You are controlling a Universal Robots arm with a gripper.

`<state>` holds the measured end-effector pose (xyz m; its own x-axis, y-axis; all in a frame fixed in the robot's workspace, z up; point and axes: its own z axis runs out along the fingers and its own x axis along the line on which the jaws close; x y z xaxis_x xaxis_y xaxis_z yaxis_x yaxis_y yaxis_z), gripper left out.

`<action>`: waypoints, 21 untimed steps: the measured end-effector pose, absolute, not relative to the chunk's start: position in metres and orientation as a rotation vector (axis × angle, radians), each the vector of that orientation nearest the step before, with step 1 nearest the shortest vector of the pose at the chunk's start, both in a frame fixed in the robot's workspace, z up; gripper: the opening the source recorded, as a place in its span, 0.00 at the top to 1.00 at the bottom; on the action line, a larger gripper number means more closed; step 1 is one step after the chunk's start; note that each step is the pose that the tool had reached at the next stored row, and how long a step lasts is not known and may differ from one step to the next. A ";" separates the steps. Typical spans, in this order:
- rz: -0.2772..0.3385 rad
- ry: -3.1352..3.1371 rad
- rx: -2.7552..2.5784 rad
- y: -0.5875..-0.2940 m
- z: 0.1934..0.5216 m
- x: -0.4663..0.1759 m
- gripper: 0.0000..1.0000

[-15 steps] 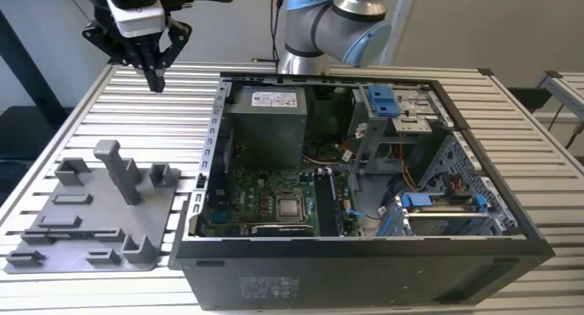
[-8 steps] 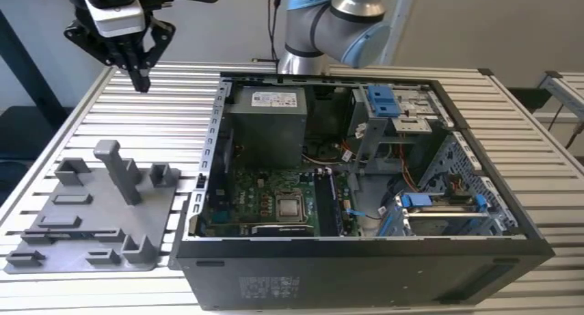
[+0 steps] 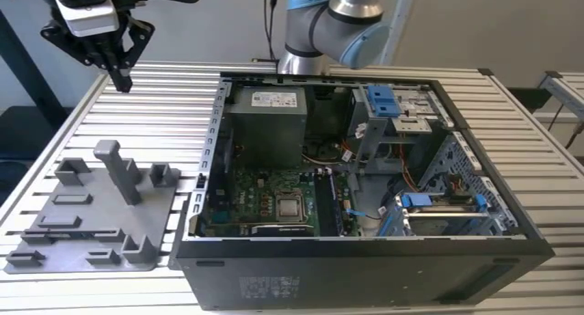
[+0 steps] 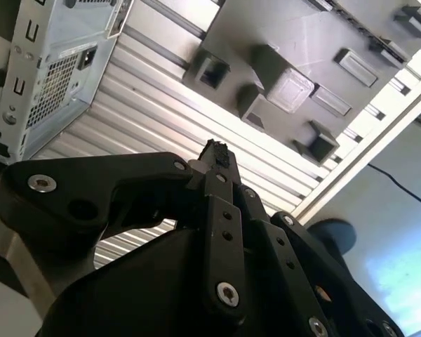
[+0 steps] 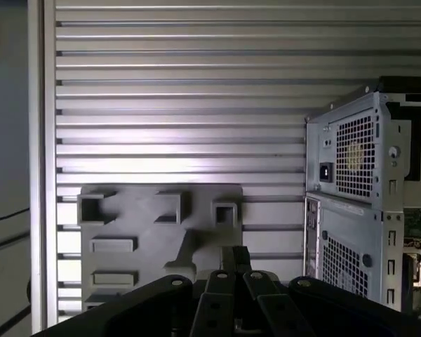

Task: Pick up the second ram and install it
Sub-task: 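Reach for the second ram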

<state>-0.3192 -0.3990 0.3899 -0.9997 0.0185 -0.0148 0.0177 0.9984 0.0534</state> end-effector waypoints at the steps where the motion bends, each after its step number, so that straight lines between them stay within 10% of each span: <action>1: 0.084 3.125 0.027 -0.399 0.390 -0.322 0.89; 21: 0.084 3.129 0.008 -0.399 0.387 -0.387 0.89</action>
